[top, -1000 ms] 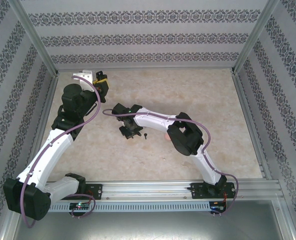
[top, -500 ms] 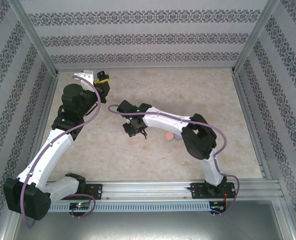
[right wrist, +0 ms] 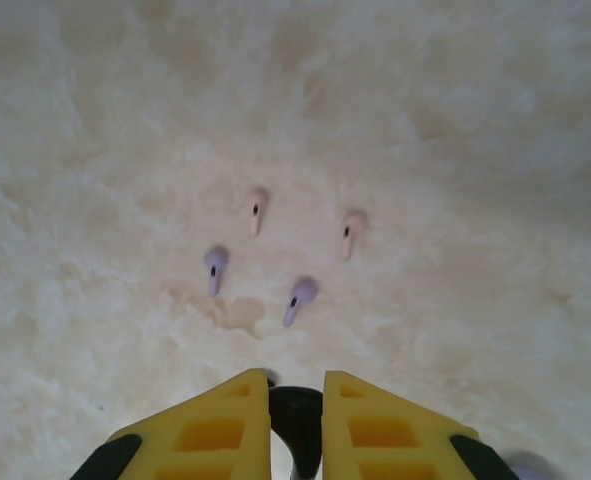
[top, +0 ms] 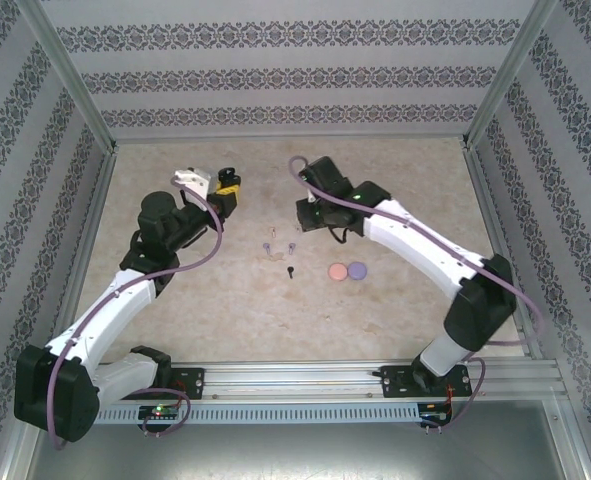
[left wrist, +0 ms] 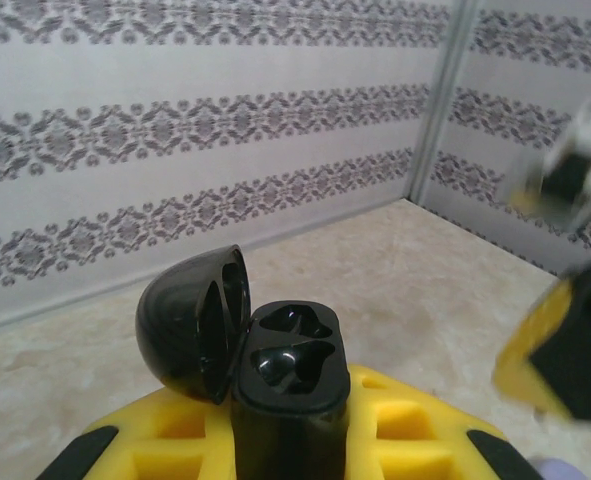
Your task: Insert the wireless bluetooth earbuds into the charging case
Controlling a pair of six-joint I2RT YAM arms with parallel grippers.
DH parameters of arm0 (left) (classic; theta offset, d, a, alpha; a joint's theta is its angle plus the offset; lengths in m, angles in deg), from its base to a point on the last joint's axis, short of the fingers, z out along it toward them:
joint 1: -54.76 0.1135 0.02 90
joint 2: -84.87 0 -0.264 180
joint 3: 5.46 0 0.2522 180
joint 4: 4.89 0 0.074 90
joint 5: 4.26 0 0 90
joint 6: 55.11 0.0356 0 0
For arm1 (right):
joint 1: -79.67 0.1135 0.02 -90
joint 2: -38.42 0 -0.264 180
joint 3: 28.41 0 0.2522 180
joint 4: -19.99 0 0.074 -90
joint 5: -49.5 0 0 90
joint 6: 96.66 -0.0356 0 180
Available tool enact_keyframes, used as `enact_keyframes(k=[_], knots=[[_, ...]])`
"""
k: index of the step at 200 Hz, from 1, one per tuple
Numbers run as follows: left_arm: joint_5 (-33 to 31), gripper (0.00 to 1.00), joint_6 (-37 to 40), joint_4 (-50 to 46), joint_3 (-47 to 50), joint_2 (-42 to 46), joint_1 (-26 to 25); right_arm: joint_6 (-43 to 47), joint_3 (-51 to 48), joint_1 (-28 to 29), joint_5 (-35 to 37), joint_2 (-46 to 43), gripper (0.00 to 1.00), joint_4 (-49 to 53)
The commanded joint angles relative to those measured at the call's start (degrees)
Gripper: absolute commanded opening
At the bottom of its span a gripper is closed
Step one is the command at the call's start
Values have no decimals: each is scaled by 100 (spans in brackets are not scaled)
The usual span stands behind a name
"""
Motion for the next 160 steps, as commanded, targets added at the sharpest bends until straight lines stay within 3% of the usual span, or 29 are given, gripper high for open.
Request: enact_keyframes(k=[1, 25, 110, 160], knots=[[412, 0, 570, 1029, 206, -75, -216, 66, 45, -156, 140, -563, 15, -81], [706, 0, 714, 1926, 590, -314, -488, 237, 102, -212, 162, -1009, 16, -250], [466, 0, 1407, 2704, 240, -1347, -1473, 683, -1038, -172, -436, -2311, 18, -2147], [609, 0, 1273, 3376, -10, -1737, -1640, 793, -1701, -92, -963, -2655, 18, -3007]])
